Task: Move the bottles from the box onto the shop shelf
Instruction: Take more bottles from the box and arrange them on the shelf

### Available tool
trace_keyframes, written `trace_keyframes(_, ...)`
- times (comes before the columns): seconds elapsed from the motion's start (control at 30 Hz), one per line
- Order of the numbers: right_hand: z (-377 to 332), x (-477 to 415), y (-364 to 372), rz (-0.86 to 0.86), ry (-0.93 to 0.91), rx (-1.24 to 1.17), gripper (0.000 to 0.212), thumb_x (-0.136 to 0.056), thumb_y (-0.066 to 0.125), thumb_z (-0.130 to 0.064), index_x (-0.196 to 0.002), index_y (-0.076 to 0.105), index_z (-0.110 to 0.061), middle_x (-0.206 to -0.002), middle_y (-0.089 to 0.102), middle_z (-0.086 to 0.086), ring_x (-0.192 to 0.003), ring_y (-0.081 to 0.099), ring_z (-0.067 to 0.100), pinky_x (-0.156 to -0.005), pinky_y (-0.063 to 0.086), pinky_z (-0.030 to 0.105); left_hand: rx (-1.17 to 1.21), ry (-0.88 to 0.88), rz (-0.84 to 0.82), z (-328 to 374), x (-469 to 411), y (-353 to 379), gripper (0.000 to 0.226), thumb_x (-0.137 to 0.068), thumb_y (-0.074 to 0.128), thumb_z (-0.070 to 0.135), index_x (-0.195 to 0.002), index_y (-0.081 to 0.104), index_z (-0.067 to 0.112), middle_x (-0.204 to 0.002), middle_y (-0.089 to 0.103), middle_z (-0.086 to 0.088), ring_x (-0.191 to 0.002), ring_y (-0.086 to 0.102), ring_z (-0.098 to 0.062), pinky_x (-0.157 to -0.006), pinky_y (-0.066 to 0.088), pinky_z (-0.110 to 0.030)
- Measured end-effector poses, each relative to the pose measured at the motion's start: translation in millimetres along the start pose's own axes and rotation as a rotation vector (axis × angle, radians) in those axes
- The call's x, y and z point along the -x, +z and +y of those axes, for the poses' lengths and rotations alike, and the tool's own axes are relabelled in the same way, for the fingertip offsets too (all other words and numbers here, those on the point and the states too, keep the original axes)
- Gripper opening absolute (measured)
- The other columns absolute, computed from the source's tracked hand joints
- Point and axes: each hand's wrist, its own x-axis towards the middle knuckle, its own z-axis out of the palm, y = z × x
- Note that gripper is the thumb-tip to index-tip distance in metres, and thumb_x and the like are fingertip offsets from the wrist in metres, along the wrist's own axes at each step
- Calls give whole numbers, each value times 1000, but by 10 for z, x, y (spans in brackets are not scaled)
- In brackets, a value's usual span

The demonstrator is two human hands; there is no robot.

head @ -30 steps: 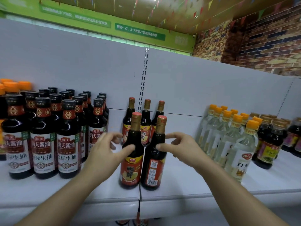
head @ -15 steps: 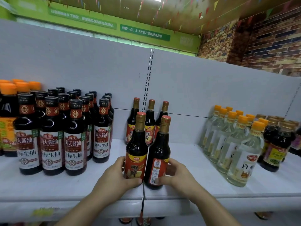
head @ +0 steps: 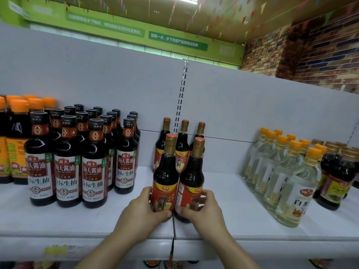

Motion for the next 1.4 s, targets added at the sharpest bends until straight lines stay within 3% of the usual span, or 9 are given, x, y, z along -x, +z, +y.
trace_keyframes(0.1,6,-34,60,19,-10,64,85,-52,86,-63,-124,48,-36,-120,60,-13,-102,64,4,-89,58,35,-14,-13,11,-14,-33,12,72,-69,84,58,-126,43,40,-111,64,22,-100,66,-5,-90,56,-34)
trace_keyframes(0.23,27,-36,43,-31,-7,60,80,-65,93,-44,-128,46,-35,-116,65,-18,-100,65,1,-81,53,23,-54,-41,10,-38,-94,-8,69,-70,83,60,-121,43,38,-124,66,15,-104,66,-10,-92,57,-37)
trace_keyframes(0.4,33,-63,39,-39,2,118,77,-69,91,-47,-129,44,-36,-114,67,-18,-102,68,7,-91,56,32,-92,-45,11,-48,-150,-23,66,-71,82,60,-119,44,36,-124,66,13,-104,66,-12,-92,56,-37)
trace_keyframes(1.03,25,-343,144,-27,-4,184,65,-77,86,-48,-122,40,-36,-111,63,-16,-104,67,13,-90,57,36,-57,-40,10,-34,-436,26,67,-75,84,51,-127,49,27,-125,66,10,-102,65,-9,-91,56,-31)
trace_keyframes(1.4,-9,-557,230,-18,-10,241,70,-81,83,-49,-133,43,-26,-128,66,-7,-111,67,19,-92,57,38,-69,-44,9,-72,-710,70,68,-74,84,51,-127,50,27,-122,68,10,-102,66,-10,-90,56,-32)
